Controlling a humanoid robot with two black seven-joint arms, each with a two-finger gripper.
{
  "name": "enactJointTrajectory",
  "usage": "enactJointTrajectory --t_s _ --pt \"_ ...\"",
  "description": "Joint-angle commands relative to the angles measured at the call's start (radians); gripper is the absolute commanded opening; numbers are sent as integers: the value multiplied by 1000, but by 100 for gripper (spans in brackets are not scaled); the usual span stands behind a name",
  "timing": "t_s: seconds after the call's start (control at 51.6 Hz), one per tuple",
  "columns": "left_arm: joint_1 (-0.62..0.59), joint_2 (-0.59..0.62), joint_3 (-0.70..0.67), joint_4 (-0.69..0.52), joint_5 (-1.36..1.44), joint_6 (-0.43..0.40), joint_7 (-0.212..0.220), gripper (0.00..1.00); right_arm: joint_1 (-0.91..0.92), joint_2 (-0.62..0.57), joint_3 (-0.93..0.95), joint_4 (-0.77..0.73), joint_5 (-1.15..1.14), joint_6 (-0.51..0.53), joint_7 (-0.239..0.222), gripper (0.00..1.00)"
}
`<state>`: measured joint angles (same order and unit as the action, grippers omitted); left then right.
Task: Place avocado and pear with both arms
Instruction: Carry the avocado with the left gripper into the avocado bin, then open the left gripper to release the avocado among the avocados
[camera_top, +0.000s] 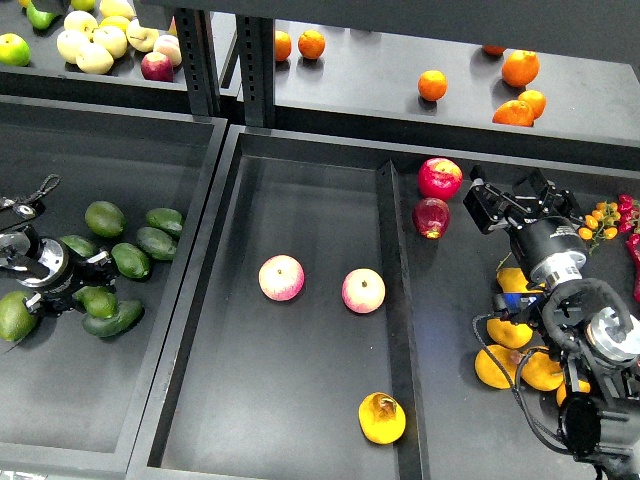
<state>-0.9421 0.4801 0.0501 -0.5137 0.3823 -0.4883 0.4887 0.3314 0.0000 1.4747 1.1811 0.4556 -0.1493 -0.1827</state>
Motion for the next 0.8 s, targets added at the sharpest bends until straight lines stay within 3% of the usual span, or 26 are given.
enactJointTrajectory --t_s 0.0,0.136,0.776 --pt "5 -35 -6 29 0 0 0 17 0 0 -5 2 0 11 0 100" --pt "11 -55 -6 41 1 0 0 20 0 0 -16 2 0 14 0 100" --pt "20 -66 -9 57 15 0 0 52 -2 0 -27 2 0 14 0 100"
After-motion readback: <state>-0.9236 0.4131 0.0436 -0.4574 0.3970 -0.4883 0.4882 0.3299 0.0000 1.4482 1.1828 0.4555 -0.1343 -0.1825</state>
